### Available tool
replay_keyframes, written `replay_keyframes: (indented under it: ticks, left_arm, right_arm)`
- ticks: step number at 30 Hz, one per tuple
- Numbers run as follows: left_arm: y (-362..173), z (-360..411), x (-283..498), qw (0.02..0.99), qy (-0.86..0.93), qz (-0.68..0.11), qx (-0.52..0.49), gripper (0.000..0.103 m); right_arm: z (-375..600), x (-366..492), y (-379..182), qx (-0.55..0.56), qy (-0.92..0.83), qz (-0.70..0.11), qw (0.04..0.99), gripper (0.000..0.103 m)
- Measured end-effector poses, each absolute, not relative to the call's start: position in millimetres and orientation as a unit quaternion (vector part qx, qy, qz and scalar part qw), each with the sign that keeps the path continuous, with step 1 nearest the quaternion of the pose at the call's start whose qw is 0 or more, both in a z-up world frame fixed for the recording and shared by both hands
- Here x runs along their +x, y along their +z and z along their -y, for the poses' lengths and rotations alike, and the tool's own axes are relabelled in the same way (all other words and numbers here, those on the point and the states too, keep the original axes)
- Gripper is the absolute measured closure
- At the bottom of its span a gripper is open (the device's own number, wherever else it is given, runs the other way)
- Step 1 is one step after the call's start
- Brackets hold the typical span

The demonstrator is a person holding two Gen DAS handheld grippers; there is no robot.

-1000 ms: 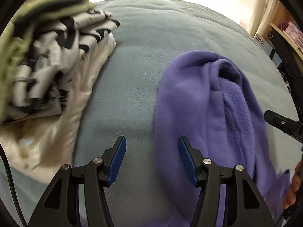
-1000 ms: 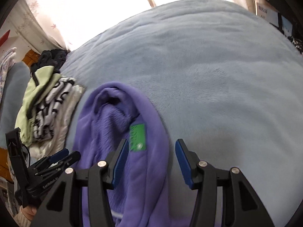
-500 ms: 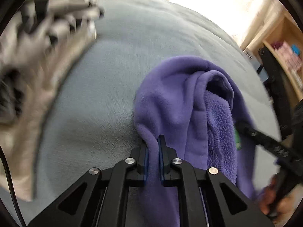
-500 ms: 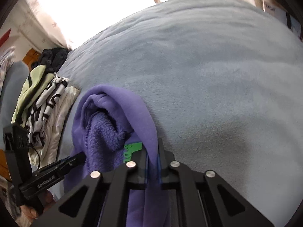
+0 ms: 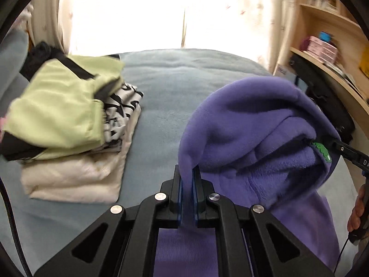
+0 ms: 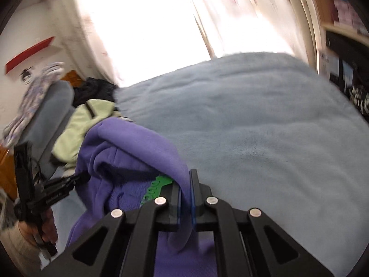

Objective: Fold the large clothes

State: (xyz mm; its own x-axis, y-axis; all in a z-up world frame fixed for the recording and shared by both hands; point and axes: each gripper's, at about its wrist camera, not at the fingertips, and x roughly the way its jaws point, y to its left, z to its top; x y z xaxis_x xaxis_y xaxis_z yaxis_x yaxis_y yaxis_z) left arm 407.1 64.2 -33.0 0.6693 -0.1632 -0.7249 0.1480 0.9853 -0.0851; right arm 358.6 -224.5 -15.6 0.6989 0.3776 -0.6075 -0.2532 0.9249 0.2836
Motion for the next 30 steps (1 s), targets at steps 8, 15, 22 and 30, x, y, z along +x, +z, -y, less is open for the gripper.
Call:
replay_keyframes:
  ticks: [8,15,22,30]
  left_arm:
    - [-60,-80,262,0.894,-0.109,-0.435,0.006,0.096]
    - [-108,-98,168,0.859,-0.112,-0.499,-0.026,0.095]
    - [-101,-114,133,0.854,-0.128,-0.497,-0.081,0.077]
    - [-92,-124,148,0.845,-0.168,-0.484,-0.152,0.056]
  right_arm:
    - [235,226,-42,0.033,0.153,-0.358,0.921,0.088]
    - [253,153,-108,0.030,0.110,-0.450,0.886,0.087]
    - [261,108,-109,0.094,0.113,-0.462,0.875,0.079]
    - [240,91,-104,0.166,0.164,-0.460,0.856,0.051]
